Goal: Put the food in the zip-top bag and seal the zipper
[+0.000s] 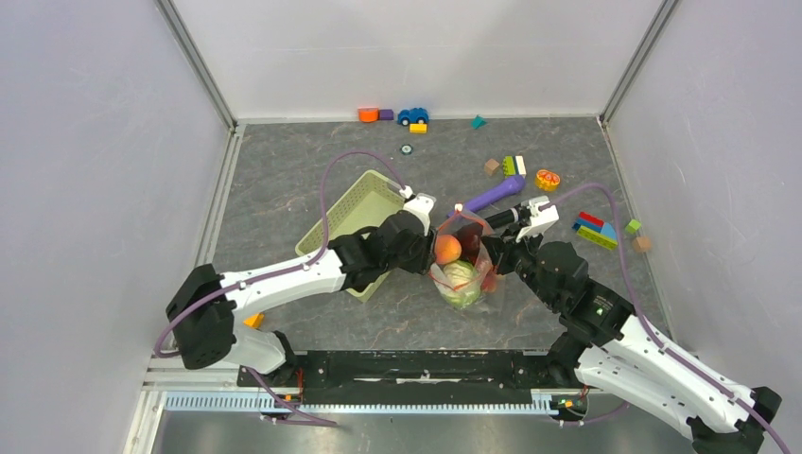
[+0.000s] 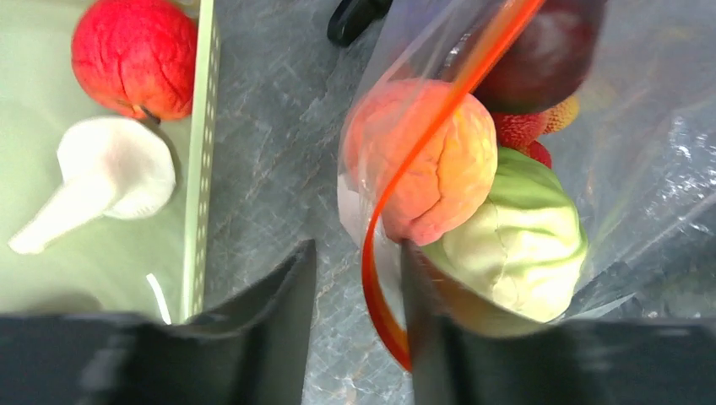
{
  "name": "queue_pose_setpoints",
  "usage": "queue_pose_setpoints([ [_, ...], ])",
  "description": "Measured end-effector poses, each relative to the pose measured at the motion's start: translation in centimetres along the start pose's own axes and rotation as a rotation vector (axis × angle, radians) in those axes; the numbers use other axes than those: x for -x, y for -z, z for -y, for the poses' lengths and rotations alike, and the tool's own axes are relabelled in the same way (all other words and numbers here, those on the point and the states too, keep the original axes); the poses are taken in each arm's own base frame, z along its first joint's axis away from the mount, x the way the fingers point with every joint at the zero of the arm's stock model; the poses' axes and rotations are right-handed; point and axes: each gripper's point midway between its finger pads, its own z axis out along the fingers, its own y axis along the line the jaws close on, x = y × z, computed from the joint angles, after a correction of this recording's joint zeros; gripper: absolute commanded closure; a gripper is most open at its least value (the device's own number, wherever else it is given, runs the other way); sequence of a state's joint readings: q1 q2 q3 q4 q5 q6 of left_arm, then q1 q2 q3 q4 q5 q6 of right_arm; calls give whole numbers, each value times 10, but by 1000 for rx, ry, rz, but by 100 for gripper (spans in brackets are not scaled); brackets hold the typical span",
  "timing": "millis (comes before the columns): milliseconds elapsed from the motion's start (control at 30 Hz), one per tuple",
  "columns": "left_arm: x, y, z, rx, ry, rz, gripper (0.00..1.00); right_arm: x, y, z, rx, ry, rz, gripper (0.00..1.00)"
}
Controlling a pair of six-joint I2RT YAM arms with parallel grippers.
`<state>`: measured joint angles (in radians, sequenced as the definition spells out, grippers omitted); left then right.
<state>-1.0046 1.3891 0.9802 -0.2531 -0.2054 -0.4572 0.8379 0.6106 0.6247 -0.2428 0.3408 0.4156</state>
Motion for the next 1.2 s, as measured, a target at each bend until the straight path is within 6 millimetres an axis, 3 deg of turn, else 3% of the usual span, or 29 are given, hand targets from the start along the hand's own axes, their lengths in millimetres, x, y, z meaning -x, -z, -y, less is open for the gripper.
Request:
queue_pose_setpoints([
  [100,-8,-5,-3,23,2,-35,93,0,0,0,0,-3,0,100],
  [133,-8,-4,-4,26,4,-36,98,0,0,0,-1,-2,-1,100],
  [400,15,16,3,-7,12,26,98,-5,0,6,-33,9,-20,100],
  [600,62,50,25,-111,-9,142,98,-3,4,13,-90,54,-87,98],
  [733,79,63,43,-191,-23,169,98,-1,9,17,-110,78,-112,96],
  [933,75,57,52,-231,-38,133,94,-12,11,28,-154,114,-160,96],
  [1067,63,43,50,-210,-44,88,87,-18,10,34,-186,139,-185,96],
  [1200,62,41,49,-205,-44,84,78,-17,11,35,-178,154,-167,97],
])
